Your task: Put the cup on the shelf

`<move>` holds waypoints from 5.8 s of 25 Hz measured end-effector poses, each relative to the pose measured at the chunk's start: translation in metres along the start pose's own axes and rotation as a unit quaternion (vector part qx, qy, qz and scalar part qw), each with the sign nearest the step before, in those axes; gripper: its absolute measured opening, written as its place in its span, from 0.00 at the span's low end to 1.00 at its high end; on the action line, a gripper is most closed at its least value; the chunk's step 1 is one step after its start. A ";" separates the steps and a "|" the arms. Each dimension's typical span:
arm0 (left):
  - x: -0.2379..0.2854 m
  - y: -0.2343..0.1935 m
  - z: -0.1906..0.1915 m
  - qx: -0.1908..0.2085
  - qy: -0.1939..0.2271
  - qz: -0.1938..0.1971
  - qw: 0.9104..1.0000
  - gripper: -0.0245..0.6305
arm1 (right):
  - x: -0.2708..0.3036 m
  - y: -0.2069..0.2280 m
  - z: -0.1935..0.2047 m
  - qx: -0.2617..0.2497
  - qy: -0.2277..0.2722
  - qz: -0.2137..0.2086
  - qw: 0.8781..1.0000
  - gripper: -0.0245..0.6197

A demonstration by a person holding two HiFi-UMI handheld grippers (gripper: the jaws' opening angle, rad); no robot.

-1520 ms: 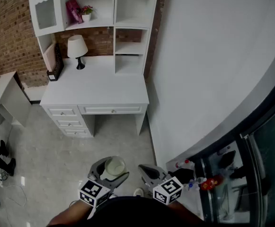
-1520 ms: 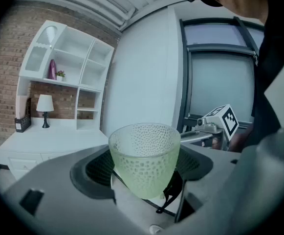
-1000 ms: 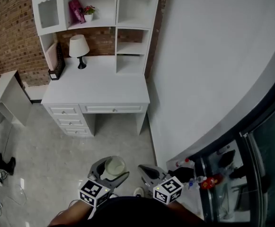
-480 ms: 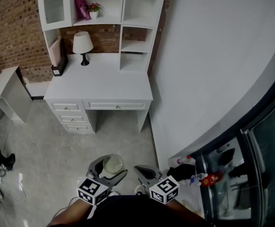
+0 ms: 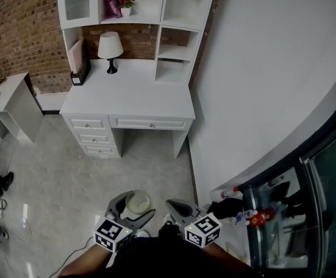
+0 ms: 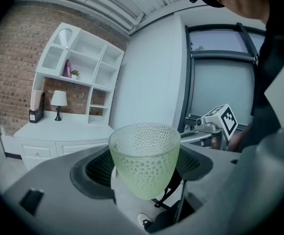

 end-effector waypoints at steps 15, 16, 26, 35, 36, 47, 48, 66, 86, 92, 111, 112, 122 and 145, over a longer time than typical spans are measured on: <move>0.075 -0.057 -0.032 0.010 -0.008 -0.003 1.000 0.62 | 0.052 0.085 -0.034 0.030 0.020 0.012 0.999 0.05; 0.083 -0.063 -0.038 0.013 -0.007 -0.005 1.000 0.62 | 0.057 0.095 -0.040 0.029 0.023 0.012 0.999 0.05; 0.163 -0.113 -0.087 0.030 0.007 -0.015 0.999 0.62 | 0.102 0.183 -0.096 0.023 0.046 0.005 0.999 0.05; 0.225 -0.140 -0.106 0.029 0.008 -0.023 0.999 0.62 | 0.125 0.246 -0.120 0.014 0.043 -0.009 0.999 0.05; 0.232 -0.142 -0.110 0.031 0.009 -0.024 0.999 0.62 | 0.126 0.253 -0.123 0.013 0.044 -0.011 0.999 0.05; 0.270 -0.151 -0.120 0.025 -0.006 -0.023 0.999 0.62 | 0.131 0.291 -0.130 0.025 0.040 -0.014 0.999 0.05; 0.272 -0.152 -0.120 0.024 -0.008 -0.023 0.999 0.62 | 0.131 0.293 -0.129 0.028 0.039 -0.013 0.999 0.05; 0.321 -0.188 -0.128 0.025 -0.011 0.004 1.000 0.62 | 0.150 0.333 -0.122 0.050 0.029 0.021 0.998 0.05; 0.389 -0.345 -0.186 0.034 -0.001 0.010 0.999 0.62 | 0.287 0.421 -0.217 0.010 0.035 0.047 0.998 0.05; 0.409 -0.397 -0.204 0.039 -0.002 0.024 0.999 0.62 | 0.331 0.445 -0.246 0.005 0.034 0.061 0.998 0.05; 0.462 -0.478 -0.227 0.049 -0.013 0.039 0.998 0.61 | 0.401 0.496 -0.296 -0.018 0.048 0.076 0.996 0.05; 0.465 -0.478 -0.229 0.048 -0.011 0.034 0.998 0.61 | 0.401 0.499 -0.298 -0.022 0.049 0.072 0.996 0.05; 0.490 -0.474 -0.245 0.047 -0.003 -0.006 0.999 0.62 | 0.401 0.534 -0.325 -0.038 0.062 0.040 0.997 0.05; 0.532 -0.484 -0.263 0.064 -0.028 -0.040 0.997 0.62 | 0.392 0.569 -0.327 -0.020 0.075 0.028 0.997 0.05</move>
Point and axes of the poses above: the fingertips, and each gripper's own axes: x forward along the fingers, y to its right, z out of its underside, the point moved 6 cm from there along -x, backward along the fingers, and after that the axes turned 3 degrees about z, right-handed, at the moved point
